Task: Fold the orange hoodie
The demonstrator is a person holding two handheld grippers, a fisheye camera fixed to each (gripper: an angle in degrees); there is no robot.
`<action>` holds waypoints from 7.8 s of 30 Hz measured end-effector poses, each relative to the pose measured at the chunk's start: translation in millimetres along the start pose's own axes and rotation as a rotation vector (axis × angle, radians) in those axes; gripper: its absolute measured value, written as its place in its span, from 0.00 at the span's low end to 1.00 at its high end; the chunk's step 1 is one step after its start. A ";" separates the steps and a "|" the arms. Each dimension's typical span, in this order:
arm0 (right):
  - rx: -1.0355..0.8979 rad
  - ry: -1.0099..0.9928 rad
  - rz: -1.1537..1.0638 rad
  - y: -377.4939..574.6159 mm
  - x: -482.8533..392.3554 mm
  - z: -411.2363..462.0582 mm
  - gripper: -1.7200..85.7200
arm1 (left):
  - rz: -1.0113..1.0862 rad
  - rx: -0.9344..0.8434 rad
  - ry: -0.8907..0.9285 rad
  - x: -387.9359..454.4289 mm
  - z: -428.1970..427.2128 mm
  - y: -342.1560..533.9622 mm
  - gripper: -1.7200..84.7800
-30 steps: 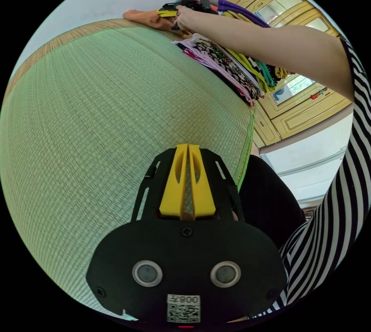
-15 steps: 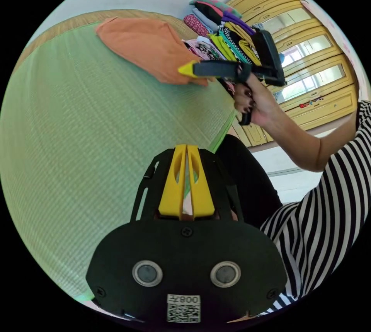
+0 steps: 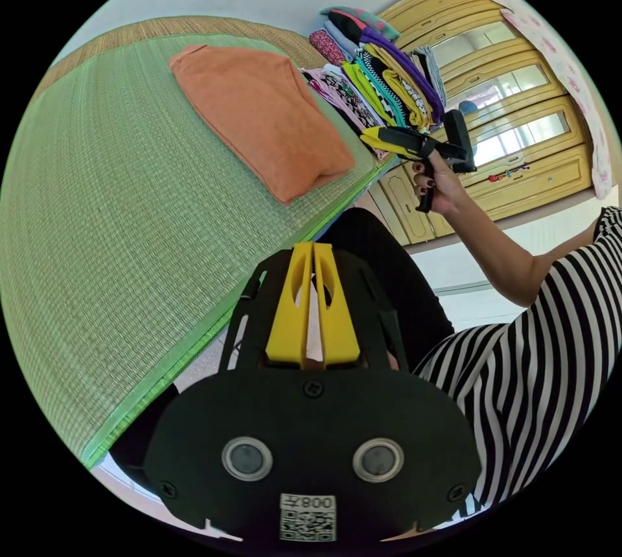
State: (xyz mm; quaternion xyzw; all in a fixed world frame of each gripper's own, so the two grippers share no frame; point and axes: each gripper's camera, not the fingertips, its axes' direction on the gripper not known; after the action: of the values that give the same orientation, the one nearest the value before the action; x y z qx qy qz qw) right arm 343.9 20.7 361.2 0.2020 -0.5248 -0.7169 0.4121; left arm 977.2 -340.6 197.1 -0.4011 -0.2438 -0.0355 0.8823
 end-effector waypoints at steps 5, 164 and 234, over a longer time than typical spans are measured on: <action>-0.072 0.132 0.068 -2.4 15.7 21.3 0.14 | -0.009 0.016 0.011 -17.6 5.9 15.3 0.02; 0.683 -0.501 -0.806 121.8 -56.8 -443.0 0.04 | 0.280 1.187 0.175 -344.4 -318.1 565.7 0.05; -0.345 0.225 -0.917 -220.2 -365.1 259.5 0.05 | -1.023 0.862 -0.074 -601.9 -29.6 469.8 0.02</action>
State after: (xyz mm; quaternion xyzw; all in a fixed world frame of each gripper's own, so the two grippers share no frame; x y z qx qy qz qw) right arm 284.4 490.0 202.1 0.4169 -0.2080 -0.8743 0.1361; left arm 581.6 -124.7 -419.9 0.1526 -0.4258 -0.3349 0.8266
